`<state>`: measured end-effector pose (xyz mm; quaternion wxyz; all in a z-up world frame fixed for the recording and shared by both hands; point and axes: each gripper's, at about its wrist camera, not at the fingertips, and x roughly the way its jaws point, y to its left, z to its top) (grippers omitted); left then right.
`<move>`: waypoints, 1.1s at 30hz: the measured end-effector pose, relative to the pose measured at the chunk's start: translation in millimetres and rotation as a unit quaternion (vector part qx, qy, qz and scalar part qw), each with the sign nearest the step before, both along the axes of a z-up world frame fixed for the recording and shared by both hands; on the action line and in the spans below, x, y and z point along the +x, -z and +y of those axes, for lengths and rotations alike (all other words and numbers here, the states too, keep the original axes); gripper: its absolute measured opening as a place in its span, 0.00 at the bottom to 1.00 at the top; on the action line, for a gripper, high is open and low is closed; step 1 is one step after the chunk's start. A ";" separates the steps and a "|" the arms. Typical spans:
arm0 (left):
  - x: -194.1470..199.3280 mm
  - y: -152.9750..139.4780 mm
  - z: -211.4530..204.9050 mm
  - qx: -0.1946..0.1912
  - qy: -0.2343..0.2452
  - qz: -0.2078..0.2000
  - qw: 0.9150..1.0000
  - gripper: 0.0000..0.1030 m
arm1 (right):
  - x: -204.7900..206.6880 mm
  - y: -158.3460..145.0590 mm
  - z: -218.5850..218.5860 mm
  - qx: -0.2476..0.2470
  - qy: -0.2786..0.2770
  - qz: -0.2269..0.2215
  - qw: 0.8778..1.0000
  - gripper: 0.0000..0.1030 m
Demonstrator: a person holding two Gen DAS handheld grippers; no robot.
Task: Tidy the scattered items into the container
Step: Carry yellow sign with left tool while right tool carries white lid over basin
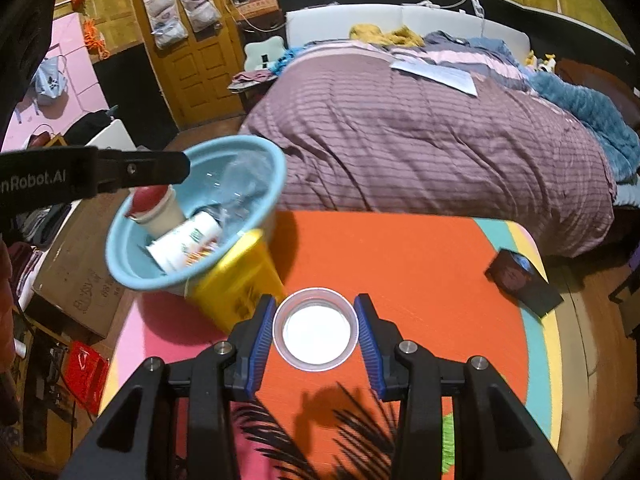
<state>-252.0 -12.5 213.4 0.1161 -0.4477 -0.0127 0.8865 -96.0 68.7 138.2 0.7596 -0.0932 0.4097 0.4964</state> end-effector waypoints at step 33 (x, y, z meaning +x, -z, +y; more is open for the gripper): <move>10.6 86.1 11.1 0.006 0.038 -0.144 0.989 0.55 | -12.6 14.5 -6.0 -0.023 0.021 0.019 0.999 0.42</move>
